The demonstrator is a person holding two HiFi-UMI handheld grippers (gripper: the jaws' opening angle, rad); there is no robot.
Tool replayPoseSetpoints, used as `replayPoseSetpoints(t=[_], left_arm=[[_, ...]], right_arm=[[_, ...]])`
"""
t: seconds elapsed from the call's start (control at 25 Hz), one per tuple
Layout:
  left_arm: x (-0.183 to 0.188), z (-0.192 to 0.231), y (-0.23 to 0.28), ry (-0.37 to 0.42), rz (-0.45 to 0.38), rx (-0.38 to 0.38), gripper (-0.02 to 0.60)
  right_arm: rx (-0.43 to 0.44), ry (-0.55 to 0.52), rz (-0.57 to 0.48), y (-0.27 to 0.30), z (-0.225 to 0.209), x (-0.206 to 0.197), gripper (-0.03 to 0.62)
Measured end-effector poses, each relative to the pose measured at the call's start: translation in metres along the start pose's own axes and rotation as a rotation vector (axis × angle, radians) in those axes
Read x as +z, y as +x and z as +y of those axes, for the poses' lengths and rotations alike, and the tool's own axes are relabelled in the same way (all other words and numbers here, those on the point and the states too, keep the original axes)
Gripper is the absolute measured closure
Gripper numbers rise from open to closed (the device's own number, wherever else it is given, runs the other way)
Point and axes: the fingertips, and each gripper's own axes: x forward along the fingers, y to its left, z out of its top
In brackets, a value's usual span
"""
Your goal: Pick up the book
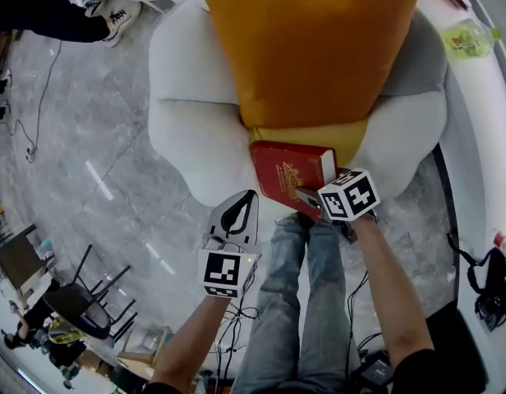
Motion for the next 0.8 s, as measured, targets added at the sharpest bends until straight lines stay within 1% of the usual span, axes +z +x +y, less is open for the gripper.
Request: replayPoseSetpoints(t=[0.08,0.2,0.28,0.44,0.64,0.8], left_arm=[[-0.003,0.004,-0.005,-0.005,-0.002,0.009,0.576],[-0.009,0.008,-0.008,-0.010,0.000,0.017,0.575],[-0.011,0.009,-0.010,-0.015,0.000,0.017,0.577],[-0.012,0.007,-0.015,-0.015,-0.005,0.015,0.576],[-0.010,0.008,-0.024,-0.015,0.002,0.024,0.575],[0.002,0.010,-0.034,-0.003,-0.007,0.032,0.577]], right_arm=[[-0.013,0.006,0.009,0.003,0.001,0.001,0.289],[-0.061,0.011,0.056,0.003,-0.005,-0.002,0.290],[-0.073,0.025,0.062,0.004,-0.007,-0.004,0.295],[-0.063,0.051,0.056,0.003,-0.006,-0.004,0.324],[-0.053,0.073,0.060,-0.001,-0.004,-0.005,0.338],[-0.048,0.060,0.037,-0.012,0.005,0.000,0.342]])
